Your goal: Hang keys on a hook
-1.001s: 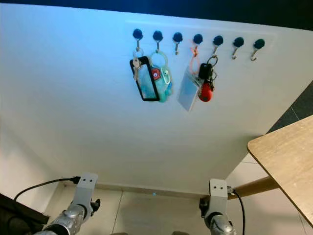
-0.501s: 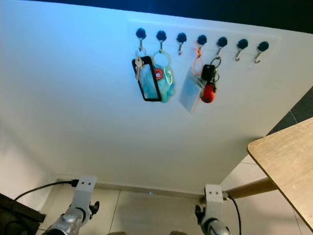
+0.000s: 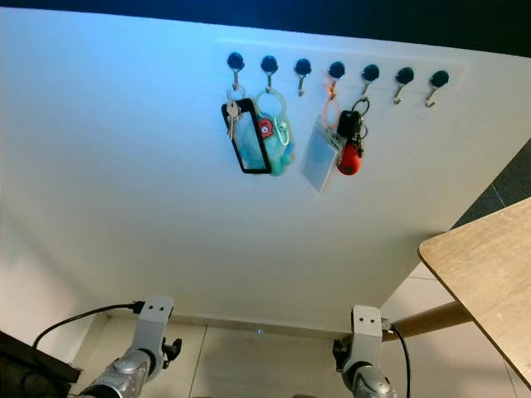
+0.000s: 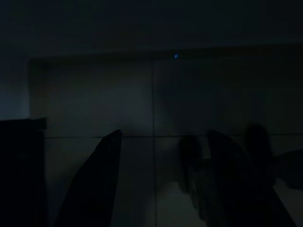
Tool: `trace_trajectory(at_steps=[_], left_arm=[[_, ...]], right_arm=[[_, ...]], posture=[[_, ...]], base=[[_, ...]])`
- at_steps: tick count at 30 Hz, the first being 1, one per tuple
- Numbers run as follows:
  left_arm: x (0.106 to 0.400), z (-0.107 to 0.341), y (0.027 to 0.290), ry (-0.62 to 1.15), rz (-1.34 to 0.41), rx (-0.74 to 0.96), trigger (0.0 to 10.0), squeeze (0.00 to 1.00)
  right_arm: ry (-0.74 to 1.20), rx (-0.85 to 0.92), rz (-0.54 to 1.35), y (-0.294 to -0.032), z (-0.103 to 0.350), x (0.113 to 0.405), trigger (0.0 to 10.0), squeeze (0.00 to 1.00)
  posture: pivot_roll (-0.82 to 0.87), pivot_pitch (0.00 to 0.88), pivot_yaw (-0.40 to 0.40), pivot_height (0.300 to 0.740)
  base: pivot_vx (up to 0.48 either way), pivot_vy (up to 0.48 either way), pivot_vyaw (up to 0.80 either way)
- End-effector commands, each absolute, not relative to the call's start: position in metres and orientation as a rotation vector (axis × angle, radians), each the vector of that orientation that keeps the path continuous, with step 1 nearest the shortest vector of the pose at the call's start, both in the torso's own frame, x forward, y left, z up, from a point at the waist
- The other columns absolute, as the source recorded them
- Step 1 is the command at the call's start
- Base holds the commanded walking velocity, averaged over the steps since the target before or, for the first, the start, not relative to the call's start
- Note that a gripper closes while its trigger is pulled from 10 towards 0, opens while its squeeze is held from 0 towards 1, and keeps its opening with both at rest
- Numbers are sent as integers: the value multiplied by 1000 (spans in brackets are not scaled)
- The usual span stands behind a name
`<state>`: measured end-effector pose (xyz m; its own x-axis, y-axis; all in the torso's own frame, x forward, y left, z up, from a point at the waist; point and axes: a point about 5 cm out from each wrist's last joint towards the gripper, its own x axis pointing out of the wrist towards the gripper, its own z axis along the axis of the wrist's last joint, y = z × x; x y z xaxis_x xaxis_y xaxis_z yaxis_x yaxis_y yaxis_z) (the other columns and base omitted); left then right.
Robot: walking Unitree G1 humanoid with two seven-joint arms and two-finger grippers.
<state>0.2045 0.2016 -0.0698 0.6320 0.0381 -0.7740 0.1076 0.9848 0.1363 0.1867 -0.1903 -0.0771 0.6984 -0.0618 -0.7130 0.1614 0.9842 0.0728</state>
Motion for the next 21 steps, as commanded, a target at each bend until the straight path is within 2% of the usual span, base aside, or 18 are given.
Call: trace_trajectory(at_steps=[1,7,12,21], left_arm=[[203,-71,204,903,-13,192,10000,0],[208,-68,206,895,-36,182,10000,0],[211,-66,210,891,22,112,10000,0],[200,-71,210,919,-19,184,10000,0]], right_arm=[[840,128,-151,-193,-84,174,10000,0],[851,158,-214,-200,-87,163,10000,0],[890,135,-208,-201,-92,151,10000,0],[900,118,-186,-203,-92,152,10000,0]], posture=[[62,12,-22,740],[71,22,-19,740],[87,19,-22,740],[105,12,-58,740]], base=[[0,0,0],[0,0,0],[0,0,0],[0,0,0]])
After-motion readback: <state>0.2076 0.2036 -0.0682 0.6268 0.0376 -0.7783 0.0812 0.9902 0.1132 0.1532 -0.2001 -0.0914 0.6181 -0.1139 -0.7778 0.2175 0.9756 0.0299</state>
